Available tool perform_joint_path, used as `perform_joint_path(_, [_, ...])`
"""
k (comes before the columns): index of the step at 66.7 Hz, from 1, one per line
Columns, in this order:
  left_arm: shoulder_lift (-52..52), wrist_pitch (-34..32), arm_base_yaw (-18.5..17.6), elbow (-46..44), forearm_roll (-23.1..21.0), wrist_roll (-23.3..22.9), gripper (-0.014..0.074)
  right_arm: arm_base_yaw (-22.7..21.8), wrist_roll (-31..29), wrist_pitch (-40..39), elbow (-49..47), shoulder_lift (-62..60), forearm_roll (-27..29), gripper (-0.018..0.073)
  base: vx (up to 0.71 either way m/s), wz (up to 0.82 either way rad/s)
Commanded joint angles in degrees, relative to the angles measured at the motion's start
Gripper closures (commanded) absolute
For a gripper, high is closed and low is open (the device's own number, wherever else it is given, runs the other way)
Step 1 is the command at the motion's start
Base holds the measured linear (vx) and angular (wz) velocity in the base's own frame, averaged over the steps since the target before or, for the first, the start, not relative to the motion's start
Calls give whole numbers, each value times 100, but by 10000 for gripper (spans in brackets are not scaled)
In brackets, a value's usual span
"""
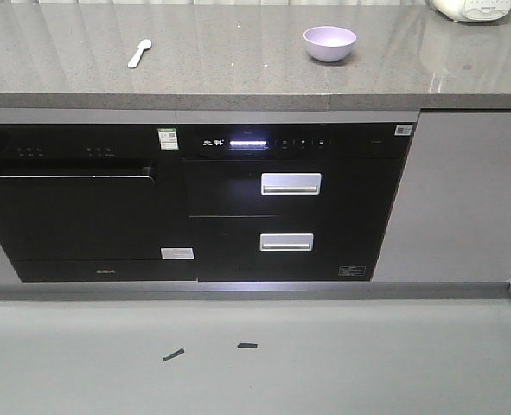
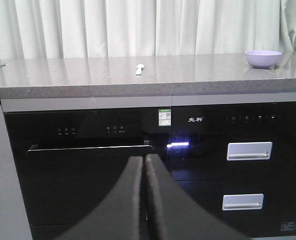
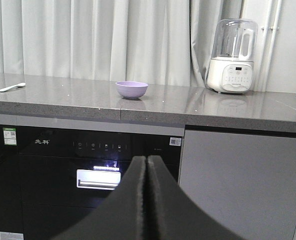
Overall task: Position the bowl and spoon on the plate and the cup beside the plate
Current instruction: 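Approach the counter edge, centering the spoon and bowl ahead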
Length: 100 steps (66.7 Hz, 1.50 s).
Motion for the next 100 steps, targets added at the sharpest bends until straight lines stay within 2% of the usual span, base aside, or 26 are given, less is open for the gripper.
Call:
perform_joint_path(1, [14,-399,-2,176,5,-59,603,11,-33,-441,96,-73,-22,564,7,-1])
perform_joint_path(100, [14,-399,-2,176,5,-59,603,11,-33,-441,96,-73,-22,564,6,0])
